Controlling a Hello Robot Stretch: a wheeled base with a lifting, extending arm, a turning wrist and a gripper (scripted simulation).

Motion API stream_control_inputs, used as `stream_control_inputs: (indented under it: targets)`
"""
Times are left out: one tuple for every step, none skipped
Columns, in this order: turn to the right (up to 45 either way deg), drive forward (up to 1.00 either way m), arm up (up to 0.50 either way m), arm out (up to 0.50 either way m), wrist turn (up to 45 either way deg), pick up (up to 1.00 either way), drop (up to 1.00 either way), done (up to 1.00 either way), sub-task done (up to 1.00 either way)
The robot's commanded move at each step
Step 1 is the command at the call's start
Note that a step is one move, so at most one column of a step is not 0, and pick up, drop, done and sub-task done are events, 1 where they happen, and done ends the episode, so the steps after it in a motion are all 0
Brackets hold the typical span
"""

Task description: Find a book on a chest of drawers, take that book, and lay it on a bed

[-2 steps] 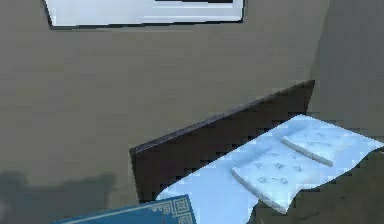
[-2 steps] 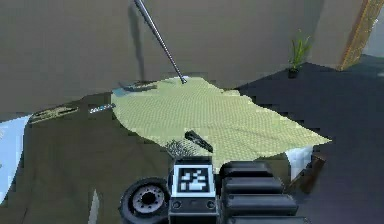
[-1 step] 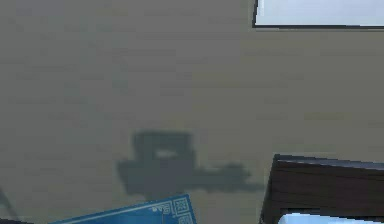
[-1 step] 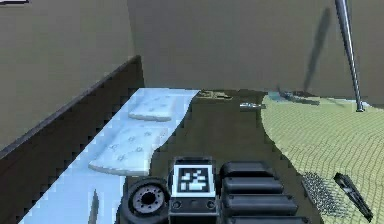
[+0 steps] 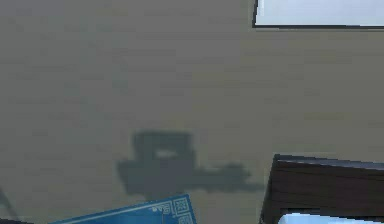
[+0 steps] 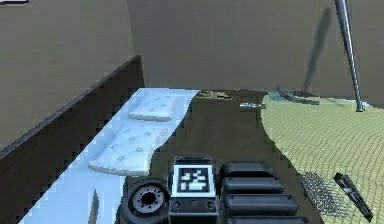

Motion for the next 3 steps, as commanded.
stream_control_inputs:
  targets:
    - [24.0,0.0,0.0,0.0,0.0,0.0,0.0,0.0,0.0]
    - [0.0,0.0,0.0,0.48,0.0,0.0,0.0,0.0,0.0]
    - [0.0,0.0,0.0,0.0,45.0,0.0,0.0,0.0,0.0]
